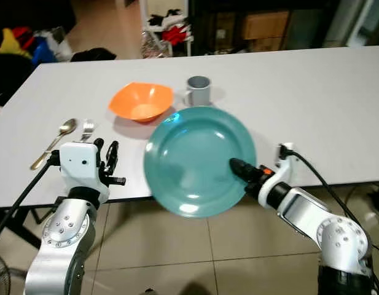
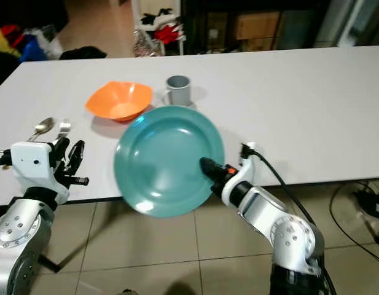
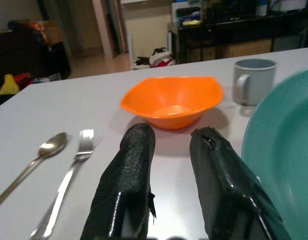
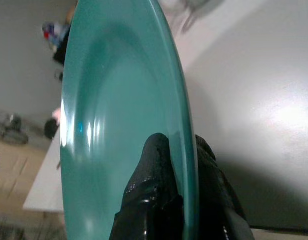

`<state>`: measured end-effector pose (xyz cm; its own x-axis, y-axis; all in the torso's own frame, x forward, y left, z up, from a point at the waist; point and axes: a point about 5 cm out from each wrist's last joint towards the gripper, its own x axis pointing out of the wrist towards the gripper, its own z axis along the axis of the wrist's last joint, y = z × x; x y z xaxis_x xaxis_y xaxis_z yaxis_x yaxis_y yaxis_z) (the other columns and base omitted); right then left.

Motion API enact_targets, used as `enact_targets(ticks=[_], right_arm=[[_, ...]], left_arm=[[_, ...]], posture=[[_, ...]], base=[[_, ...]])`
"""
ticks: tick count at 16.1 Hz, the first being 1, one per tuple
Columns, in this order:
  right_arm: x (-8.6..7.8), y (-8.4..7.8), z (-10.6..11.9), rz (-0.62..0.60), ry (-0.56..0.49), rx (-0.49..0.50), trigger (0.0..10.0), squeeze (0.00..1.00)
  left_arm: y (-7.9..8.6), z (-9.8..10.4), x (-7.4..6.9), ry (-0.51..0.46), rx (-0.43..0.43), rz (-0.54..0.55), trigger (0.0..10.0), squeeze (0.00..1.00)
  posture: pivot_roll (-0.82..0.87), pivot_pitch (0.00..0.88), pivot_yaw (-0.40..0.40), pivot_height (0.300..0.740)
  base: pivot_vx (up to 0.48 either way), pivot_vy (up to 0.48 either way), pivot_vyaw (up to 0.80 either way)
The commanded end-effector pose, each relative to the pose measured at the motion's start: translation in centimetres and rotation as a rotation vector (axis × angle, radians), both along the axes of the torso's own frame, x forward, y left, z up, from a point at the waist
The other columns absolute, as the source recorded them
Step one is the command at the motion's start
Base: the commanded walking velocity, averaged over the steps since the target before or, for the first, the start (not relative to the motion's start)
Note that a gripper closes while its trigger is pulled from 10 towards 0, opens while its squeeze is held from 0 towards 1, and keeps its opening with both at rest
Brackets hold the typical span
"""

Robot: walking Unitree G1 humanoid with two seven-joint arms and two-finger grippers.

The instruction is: Setting the table

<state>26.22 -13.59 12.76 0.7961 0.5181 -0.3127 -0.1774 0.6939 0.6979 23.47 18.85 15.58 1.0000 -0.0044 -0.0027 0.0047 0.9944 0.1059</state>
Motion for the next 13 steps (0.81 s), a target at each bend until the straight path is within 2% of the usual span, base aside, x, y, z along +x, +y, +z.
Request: enact_targets(ticks=[1, 5, 6, 9, 13], right_arm=[[0.2, 0.3, 0.3, 0.034, -0.001, 0.003, 10.0, 0.0], [0.5, 0.3, -0.1, 0.042, 0.043, -0.002, 10.0, 0.0], [0.4, 0.2, -0.5, 0.052, 0.08, -0.007, 10.0, 0.0], [0.3, -0.2, -1.1, 0.048, 0.132, 0.017, 10.0, 0.0], [2.6, 0.2, -1.3, 0.004, 0.175, 0.07, 10.0, 0.0]], left_arm=[[0.4, -0.1, -0.3, 0.007, 0.014, 0.003, 10.0, 0.0], [0.2, -0.8, -1.3, 0.041, 0.018, -0.025, 10.0, 0.0], [0.0, -1.1, -1.7, 0.062, 0.02, -0.043, 10.0, 0.0], [-0.4, -1.5, -2.1, 0.085, 0.005, -0.086, 10.0, 0.0], [-1.7, -0.9, -2.4, 0.089, -0.027, -0.297, 10.0, 0.0]], posture=[[-0.1, 0.0, 0.044, 0.74], [-0.09, 0.0, 0.036, 0.74], [-0.09, 0.0, 0.032, 0.74], [-0.09, 0.0, 0.033, 0.74], [-0.09, 0.0, 0.044, 0.74]], base=[[0.262, 0.0, 0.0], [0.295, 0.0, 0.0], [0.285, 0.0, 0.0], [0.0, 0.0, 0.0], [0.0, 0.0, 0.0]])
